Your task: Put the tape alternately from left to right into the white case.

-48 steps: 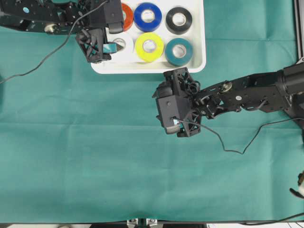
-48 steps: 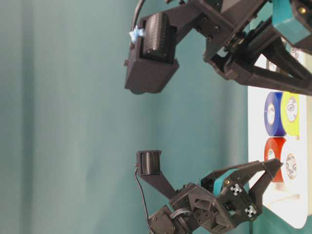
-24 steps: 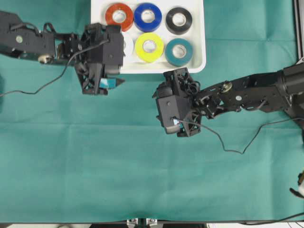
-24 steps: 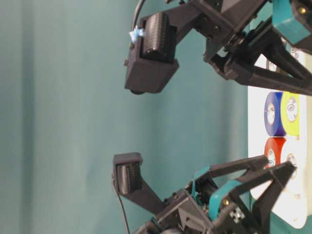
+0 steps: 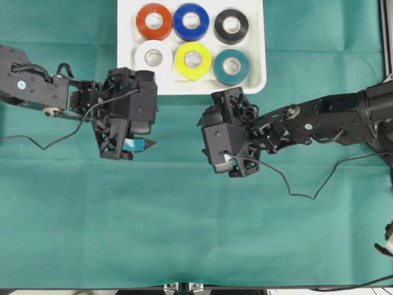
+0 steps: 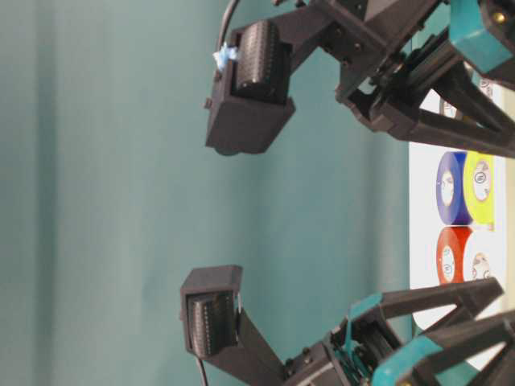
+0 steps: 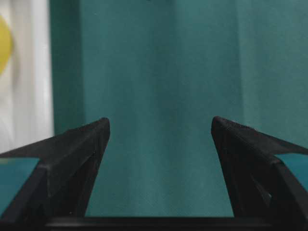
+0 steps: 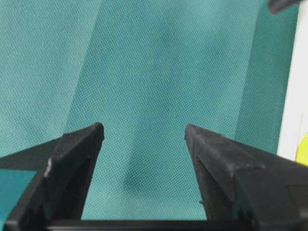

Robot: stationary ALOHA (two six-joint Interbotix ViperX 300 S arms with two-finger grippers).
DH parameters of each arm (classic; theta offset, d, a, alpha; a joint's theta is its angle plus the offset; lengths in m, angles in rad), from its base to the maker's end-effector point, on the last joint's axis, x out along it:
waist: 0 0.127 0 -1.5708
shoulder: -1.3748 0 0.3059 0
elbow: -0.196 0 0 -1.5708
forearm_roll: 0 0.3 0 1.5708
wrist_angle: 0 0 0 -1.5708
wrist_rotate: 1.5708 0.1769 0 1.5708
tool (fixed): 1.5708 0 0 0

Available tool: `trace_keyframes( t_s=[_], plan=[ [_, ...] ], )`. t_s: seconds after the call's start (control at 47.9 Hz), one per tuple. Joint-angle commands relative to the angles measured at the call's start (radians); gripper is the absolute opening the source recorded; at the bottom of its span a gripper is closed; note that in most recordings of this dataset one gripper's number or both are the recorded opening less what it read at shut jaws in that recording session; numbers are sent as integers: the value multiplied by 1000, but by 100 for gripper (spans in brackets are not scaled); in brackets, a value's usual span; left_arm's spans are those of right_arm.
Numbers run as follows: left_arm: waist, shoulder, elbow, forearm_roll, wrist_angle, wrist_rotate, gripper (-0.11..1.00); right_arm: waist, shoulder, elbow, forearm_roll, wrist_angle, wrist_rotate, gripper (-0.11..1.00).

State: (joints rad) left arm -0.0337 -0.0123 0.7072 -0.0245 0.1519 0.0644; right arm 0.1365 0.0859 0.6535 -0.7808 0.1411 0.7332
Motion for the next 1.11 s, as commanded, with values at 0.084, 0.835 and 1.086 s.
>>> trace_keyframes(
  t_s=[0.084,0.835,1.086],
  plan=[
    [-8,-20,0,-2,-18,-3,37,3,-31,-9,2,-5,2,76],
    [-9,-110,52,-2,-23,-3,37,3,-143,49,2,3,3,76],
    [-9,-172,98,-3,-25,-3,37,3,-192,80,2,3,3,76]
  ],
)
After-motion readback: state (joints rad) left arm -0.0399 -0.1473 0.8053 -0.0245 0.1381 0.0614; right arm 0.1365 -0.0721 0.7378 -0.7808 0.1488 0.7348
